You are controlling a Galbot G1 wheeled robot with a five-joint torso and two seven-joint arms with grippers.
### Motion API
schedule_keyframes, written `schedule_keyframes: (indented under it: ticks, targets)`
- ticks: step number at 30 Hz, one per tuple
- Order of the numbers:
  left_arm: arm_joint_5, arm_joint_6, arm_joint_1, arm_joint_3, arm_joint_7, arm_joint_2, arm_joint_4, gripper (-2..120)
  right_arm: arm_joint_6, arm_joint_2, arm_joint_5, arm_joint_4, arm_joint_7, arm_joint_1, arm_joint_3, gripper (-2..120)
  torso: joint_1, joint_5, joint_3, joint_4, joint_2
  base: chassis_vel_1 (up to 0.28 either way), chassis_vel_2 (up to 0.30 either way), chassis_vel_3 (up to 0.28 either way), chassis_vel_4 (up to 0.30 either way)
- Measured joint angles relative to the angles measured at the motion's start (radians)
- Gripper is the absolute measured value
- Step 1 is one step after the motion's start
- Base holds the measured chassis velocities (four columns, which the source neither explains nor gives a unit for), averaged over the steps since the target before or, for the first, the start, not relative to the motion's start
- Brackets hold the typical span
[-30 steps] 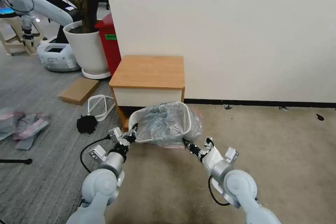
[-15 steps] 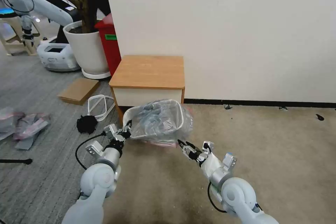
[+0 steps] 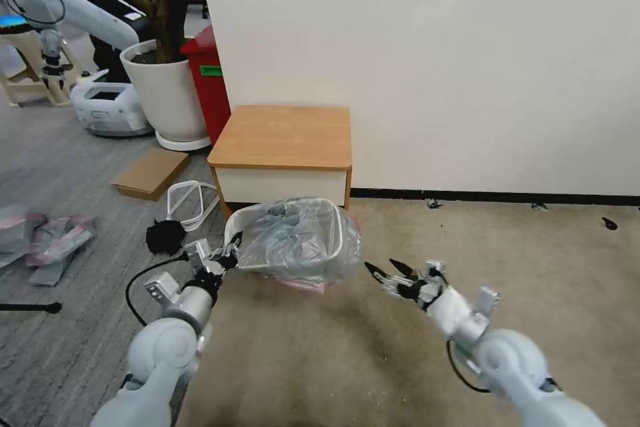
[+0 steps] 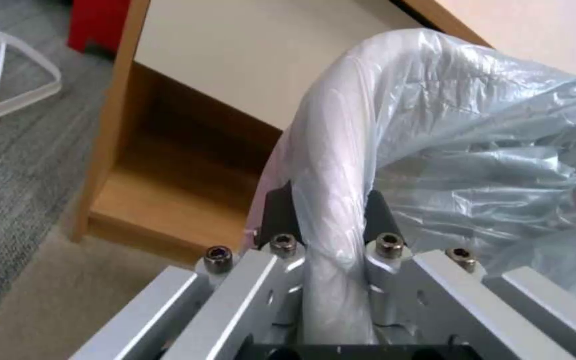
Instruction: Pick up the garbage bag from the table and place it over the trash can.
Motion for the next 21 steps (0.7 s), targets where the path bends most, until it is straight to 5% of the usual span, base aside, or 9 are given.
schedule_keyframes:
  ticks: [10, 21]
  targets:
    - [-0.003, 0.002, 0.027, -0.004, 0.018, 0.027, -0.037, 5, -0.057, -0.054, 0.072, -0.057, -0.141, 0.079, -0.060, 112, 0.000, -0.0001, 0.000, 0.0000, 0.000, 0.000, 0.000, 0.000, 0.000]
    - [0.014, 0.002, 0.066, 0.000, 0.039, 0.021, -0.059, 5, -0.086, -0.057, 0.093, -0.081, -0.167, 0.142, -0.151, 94, 0.000, 0.0000, 0.000, 0.0000, 0.000, 0.000, 0.000, 0.000, 0.000]
